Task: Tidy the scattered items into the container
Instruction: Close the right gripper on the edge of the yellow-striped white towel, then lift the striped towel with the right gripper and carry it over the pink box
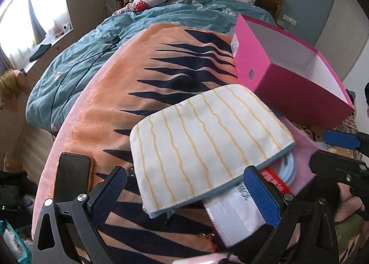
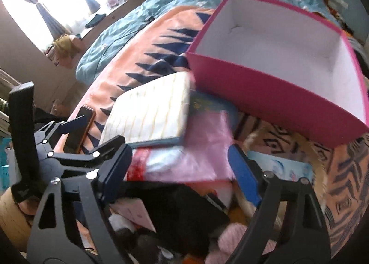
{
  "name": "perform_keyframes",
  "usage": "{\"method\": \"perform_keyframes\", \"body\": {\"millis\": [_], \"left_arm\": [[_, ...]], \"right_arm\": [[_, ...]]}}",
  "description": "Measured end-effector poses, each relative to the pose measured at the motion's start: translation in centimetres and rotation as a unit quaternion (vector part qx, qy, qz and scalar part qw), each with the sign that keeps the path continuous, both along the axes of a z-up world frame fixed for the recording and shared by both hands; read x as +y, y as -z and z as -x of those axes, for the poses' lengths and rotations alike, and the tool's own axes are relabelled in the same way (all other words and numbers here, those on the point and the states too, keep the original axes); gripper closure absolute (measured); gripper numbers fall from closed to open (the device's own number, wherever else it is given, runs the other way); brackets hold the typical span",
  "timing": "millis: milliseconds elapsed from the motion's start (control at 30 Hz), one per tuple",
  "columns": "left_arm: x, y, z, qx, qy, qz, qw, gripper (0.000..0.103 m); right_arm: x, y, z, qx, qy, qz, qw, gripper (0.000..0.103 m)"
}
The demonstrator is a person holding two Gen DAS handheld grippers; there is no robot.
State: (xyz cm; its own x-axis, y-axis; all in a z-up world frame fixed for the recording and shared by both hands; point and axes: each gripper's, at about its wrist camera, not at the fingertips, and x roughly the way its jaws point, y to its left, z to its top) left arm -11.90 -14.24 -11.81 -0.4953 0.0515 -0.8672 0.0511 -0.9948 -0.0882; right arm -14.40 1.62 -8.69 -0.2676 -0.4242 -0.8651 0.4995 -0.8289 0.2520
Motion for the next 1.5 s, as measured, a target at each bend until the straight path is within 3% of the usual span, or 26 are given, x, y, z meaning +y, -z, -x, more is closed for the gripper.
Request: {"method": "perform_keyframes", "body": {"millis": [233, 500, 833, 933, 1300, 1500], "left_arm": [[-1.8, 1.3, 0.5, -0.001, -0.003, -0.024, 0.9997, 0.0], [-3.4, 2.3, 0.2, -0.001, -0.007, -0.047, 0.9989, 0.0], [-4.5, 3.6, 0.2, -0.01, -0.012, -0.068, 0.9976, 0.0], [-4.7, 3.7, 0.2, -0.01, -0.013, -0.077, 0.9969, 0.001], [-4.0, 1.1, -0.7, 0.021, 0.023, -0.104, 0.9941, 0.001], [-2.7, 0.8, -0.7, 0.007, 0.061, -0.149, 0.9869, 0.001]], "right_arm": [[-2.4, 2.4, 2.9, -0.046, -0.008, 0.001, 0.999, 0.023], [-4.0, 3.9, 4.6, -0.061, -0.008, -0.01, 0.998, 0.025], [-4.1, 3.9, 5.1, -0.072, -0.022, 0.003, 0.997, 0.075], [-3.6, 3.5, 5.1, -0.073, -0.022, 0.021, 0.997, 0.085], [2.6, 0.1, 3.4, -0.105, 0.024, 0.139, 0.984, 0.088], [8.2, -0.8, 1.2, -0.096, 0.063, 0.138, 0.984, 0.088]]}}
